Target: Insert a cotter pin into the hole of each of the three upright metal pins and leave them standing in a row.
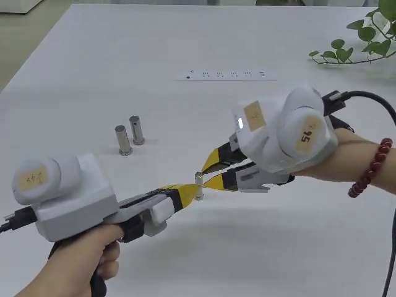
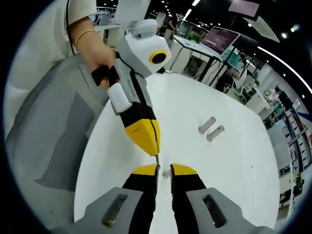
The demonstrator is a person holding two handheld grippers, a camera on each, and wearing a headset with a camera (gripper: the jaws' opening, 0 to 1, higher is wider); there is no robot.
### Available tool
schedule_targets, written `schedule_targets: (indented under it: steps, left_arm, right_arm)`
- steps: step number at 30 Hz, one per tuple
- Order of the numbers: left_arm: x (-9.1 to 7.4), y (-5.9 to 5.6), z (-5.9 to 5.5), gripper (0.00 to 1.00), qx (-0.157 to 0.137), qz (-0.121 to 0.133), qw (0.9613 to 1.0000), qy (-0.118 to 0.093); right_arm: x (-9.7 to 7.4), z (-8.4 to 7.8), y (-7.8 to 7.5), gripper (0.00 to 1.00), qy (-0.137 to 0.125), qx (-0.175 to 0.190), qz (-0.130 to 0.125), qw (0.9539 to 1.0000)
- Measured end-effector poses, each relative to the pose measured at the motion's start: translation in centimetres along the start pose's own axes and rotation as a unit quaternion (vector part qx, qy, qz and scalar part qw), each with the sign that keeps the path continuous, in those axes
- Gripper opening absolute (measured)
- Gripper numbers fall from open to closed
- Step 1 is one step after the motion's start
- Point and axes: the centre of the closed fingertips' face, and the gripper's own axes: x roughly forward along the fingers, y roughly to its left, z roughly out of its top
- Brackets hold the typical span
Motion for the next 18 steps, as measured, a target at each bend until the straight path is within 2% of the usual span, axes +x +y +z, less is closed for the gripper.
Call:
schedule_targets:
  steps: [5,9,12,16,18]
  left_arm:
    - [-0.2,0.0,-0.2,0.00,0.038,-0.005,0.9992,0.008]
    - [-0.2,-0.1,-0.2,0.00,0.068,-0.013,0.9976,0.011]
    - [-0.3,-0.4,-0.4,0.00,0.098,-0.019,0.9948,0.020]
    - [-0.3,-1.0,-0.6,0.00,0.124,-0.035,0.9913,0.026]
    - [-0.4,-1.1,-0.8,0.00,0.134,-0.039,0.9897,0.031]
  right_arm:
    - [-0.4,-0.1,0.5,0.11,-0.017,0.055,0.026,0.9980]
    - [-0.6,-0.2,0.7,0.12,-0.029,0.083,0.039,0.9954]
    - [-0.8,-0.1,1.1,0.12,-0.040,0.111,0.057,0.9914]
    - [-1.1,-0.2,1.3,0.13,-0.054,0.138,0.078,0.9859]
    - [-1.3,-0.2,1.4,0.13,-0.056,0.143,0.084,0.9846]
